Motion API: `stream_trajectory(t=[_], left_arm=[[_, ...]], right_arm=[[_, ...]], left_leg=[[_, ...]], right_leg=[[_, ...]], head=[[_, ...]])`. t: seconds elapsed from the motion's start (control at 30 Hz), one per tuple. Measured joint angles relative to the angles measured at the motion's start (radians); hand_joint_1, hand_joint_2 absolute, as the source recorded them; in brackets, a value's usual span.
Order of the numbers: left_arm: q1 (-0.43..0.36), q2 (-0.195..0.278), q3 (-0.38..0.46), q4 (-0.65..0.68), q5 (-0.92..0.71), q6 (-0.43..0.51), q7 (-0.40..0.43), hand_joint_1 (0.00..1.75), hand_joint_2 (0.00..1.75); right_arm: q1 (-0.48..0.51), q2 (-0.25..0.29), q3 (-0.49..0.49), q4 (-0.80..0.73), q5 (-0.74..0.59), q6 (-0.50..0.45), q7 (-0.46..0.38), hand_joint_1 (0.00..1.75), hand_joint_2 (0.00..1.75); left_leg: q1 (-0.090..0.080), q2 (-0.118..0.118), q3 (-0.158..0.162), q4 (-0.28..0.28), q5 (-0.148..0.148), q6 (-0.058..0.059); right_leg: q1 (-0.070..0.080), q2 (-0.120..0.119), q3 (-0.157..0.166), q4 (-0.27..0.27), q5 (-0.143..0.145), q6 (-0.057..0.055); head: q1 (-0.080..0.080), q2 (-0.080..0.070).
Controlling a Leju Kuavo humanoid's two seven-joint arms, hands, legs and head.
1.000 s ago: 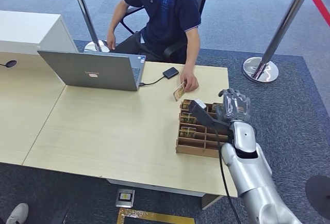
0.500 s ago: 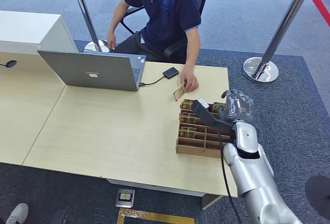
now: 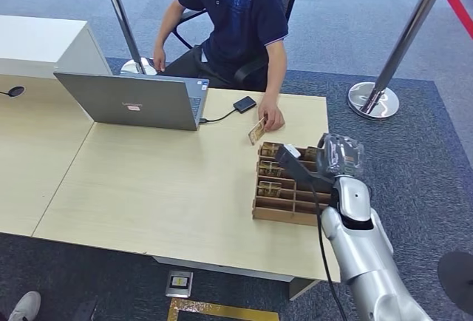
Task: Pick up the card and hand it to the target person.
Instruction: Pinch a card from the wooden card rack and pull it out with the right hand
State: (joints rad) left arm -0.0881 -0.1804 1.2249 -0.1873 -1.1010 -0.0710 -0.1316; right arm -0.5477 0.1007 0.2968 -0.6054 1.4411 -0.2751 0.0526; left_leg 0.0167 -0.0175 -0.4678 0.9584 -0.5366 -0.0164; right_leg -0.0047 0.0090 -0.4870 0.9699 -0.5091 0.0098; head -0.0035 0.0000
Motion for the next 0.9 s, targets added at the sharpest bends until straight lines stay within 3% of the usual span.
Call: stream_trajectory(t=[0.03, 0.47, 0.9], left_arm=[[0.0, 0.0, 0.0, 0.0, 0.0, 0.0, 0.0, 0.0, 0.0], [0.0, 0.0, 0.0, 0.0, 0.0, 0.0, 0.0, 0.0, 0.0], [0.002, 0.0, 0.0, 0.0, 0.006, -0.001, -0.004, 0.0, 0.0]], right_arm=[[0.0, 0.0, 0.0, 0.0, 0.0, -0.001, -0.001, 1.75, 1.75], [0.033, -0.004, 0.0, -0.05, 0.027, -0.028, -0.04, 1.75, 1.75], [0.157, -0.053, 0.027, -0.442, 0.024, 0.016, -0.112, 1.75, 1.75]], left_leg=[[0.0, 0.0, 0.0, 0.0, 0.0, 0.0], [0.0, 0.0, 0.0, 0.001, 0.001, 0.002], [0.0, 0.0, -0.001, 0.001, 0.001, 0.002]], right_leg=[[0.0, 0.0, 0.0, 0.0, 0.0, 0.0], [0.0, 0.0, 0.0, 0.0, 0.002, 0.001], [0.0, 0.0, 0.0, 0.0, 0.002, 0.001]], head=[[0.0, 0.0], [0.0, 0.0], [0.0, 0.0]])
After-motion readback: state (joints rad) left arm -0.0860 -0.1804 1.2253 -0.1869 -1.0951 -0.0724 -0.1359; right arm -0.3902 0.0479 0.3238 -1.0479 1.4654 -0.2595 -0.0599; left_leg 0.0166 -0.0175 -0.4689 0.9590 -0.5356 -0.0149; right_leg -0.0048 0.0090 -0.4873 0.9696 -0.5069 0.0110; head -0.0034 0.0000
